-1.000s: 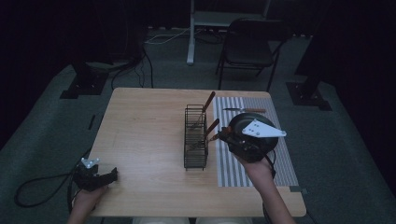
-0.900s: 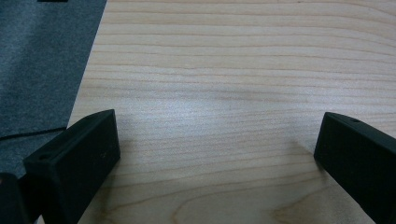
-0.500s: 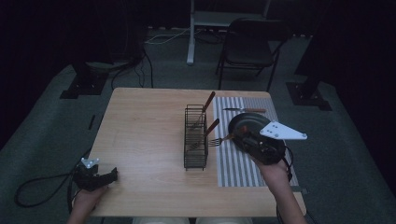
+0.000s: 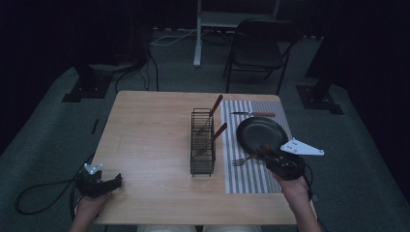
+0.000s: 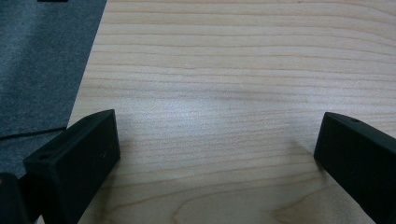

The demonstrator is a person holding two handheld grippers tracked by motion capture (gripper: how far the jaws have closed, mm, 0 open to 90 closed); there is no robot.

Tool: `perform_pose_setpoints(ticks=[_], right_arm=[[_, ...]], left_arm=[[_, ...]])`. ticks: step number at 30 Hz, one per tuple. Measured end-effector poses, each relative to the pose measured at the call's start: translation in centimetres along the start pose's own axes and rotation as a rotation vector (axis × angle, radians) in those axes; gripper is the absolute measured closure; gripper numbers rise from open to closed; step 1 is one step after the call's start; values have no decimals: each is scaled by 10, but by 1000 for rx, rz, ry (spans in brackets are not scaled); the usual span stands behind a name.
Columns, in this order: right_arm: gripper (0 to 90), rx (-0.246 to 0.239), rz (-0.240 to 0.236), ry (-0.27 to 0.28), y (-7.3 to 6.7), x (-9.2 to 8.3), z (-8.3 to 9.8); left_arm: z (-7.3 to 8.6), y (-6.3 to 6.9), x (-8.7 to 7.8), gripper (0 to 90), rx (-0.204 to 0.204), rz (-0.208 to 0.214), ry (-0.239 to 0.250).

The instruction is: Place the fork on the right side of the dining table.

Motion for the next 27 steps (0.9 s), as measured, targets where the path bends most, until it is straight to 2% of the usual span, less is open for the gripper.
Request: perform_pose_setpoints(ticks=[1, 3, 4, 10, 27], right_arm=[[764, 17, 5, -20, 8, 1, 13], [764, 24, 5, -25, 11, 2, 16], [764, 35, 7, -40, 17, 3, 26], [763, 41, 5, -63, 27, 7, 41], [763, 39, -26, -77, 31, 12, 47]], left_arm=[[0, 0, 0, 6, 0, 0, 0], [0, 0, 0, 6, 0, 0, 0], [0, 0, 0, 6, 0, 0, 0], [0, 0, 0, 6, 0, 0, 0], [0, 0, 0, 6, 0, 0, 0]])
Point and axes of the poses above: each handheld gripper's, and its own axes: x roughly forward along the jaws, z roughly out of its underside, y roughly to its right, the point moved 8 cm from there along x, roughly forward along the jaws
